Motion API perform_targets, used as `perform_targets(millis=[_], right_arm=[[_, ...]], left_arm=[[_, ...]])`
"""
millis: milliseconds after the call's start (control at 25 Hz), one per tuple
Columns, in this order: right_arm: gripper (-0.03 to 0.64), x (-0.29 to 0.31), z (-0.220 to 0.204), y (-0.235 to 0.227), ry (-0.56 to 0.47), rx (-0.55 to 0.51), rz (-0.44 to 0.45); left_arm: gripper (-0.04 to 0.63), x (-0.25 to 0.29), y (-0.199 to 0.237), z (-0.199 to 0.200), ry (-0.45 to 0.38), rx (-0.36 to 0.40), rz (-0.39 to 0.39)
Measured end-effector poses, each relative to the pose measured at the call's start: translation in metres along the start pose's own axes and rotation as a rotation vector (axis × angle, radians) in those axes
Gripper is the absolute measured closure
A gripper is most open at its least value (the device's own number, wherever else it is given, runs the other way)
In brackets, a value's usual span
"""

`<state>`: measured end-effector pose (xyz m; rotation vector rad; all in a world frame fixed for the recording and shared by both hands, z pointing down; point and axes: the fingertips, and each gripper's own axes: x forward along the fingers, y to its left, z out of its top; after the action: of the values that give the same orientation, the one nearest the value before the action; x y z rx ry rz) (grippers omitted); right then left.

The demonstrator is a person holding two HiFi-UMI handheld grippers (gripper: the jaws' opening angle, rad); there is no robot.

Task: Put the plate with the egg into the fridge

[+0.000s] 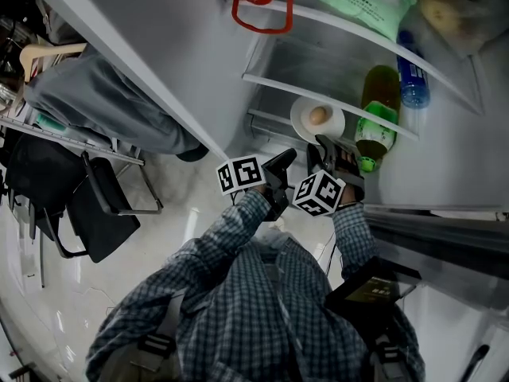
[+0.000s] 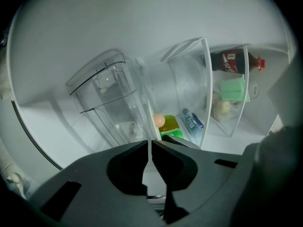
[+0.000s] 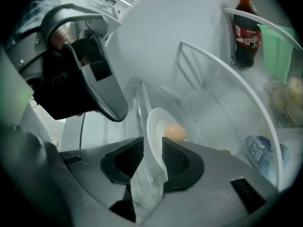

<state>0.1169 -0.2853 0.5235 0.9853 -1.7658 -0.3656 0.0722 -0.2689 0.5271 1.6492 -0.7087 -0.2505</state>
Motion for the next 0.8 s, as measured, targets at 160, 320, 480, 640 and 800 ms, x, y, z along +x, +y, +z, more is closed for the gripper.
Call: perform_targets(millis=[160,320,480,640,800], right_arm=[[0.514,-0.008,0.003,-0.004,-0.009,0.054,-0.009],[0.514,-0.018,0.005,-0.011,-0.015,0.094,-0.041],[0.515,-0.027,0.003,-0.014,-0.029,0.115,-0.071],[0.515,-0.033,-0.002,-0.012,-0.047,0.236,-0.055],[0.562,-0.042,0.0,-0.014,-0.082,0.358,-0.044]], left_arm=[[0.566,-0.002,0.0,-0.004,0.013,0.027,0.005],[0.566,-0.003,-0.001,-0.007,0.016,0.039,0.001],[0.573,-0.006,-0.003,-0.004,0.001,0.091,0.013],[0.589,-0.008,-0.007,-0.001,-0.003,0.159,0.024],[0.589,-0.007,-0.017,-0.001,-0.001,0.216,0.014]])
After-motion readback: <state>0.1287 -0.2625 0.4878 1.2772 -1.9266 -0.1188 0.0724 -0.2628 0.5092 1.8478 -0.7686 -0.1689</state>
